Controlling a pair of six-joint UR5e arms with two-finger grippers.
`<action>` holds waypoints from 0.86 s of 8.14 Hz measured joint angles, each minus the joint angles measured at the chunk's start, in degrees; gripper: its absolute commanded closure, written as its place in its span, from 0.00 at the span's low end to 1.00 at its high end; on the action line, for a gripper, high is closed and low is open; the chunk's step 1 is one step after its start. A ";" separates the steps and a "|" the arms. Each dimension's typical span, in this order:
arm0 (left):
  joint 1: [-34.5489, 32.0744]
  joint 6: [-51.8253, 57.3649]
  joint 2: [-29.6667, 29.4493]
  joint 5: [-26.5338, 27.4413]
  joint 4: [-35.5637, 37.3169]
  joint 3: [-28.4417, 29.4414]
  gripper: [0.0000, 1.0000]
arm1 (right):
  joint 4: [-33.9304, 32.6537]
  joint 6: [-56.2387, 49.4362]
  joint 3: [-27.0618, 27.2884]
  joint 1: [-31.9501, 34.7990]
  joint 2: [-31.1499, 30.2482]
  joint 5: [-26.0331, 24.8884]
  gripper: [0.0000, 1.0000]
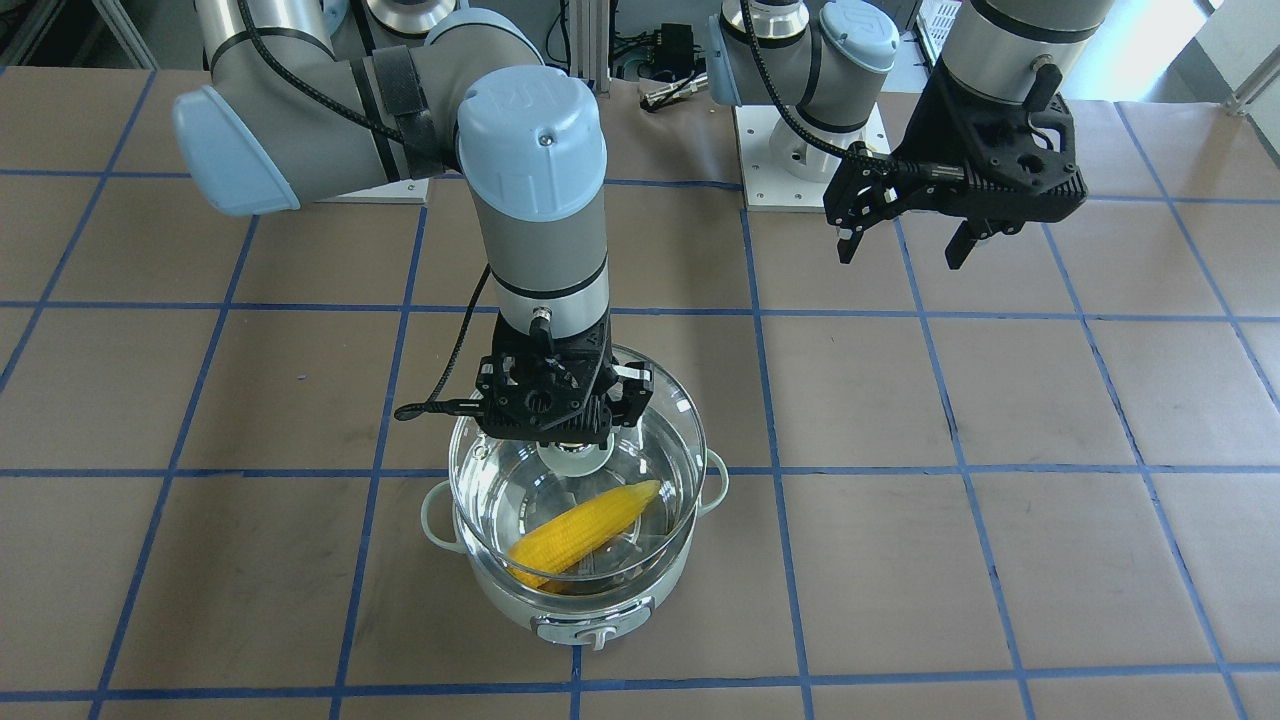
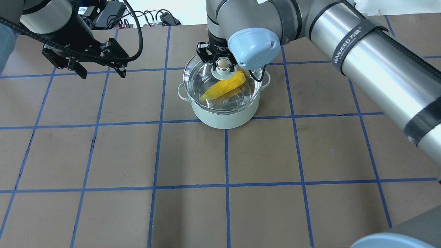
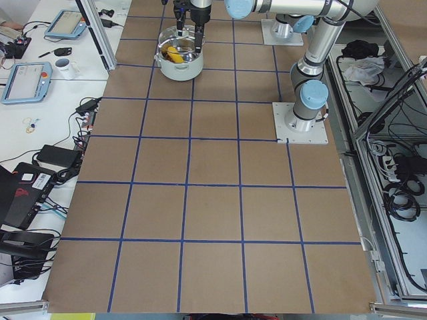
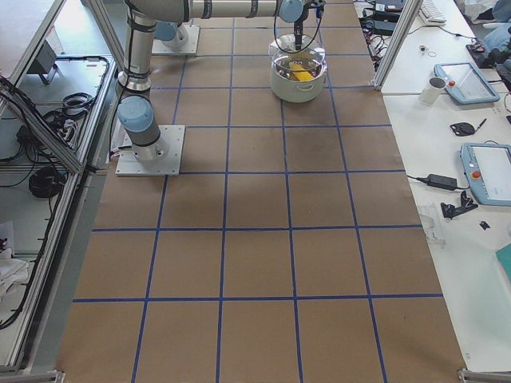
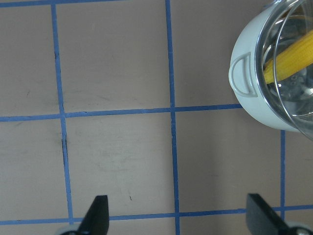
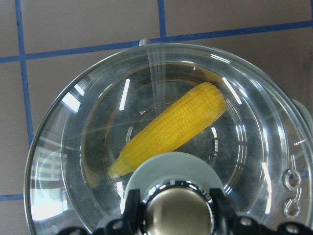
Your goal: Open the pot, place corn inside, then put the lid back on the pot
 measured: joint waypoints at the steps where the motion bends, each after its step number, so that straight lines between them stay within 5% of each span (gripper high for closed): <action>1: 0.02 -0.08 -0.22 0.05 0.05 -0.21 0.00 | -0.38 -0.03 0.03 0.11 0.61 -0.20 0.72; 7: -0.03 -0.14 -0.66 0.05 0.19 -0.41 0.00 | -4.41 -1.33 1.83 0.13 3.02 -0.61 0.73</action>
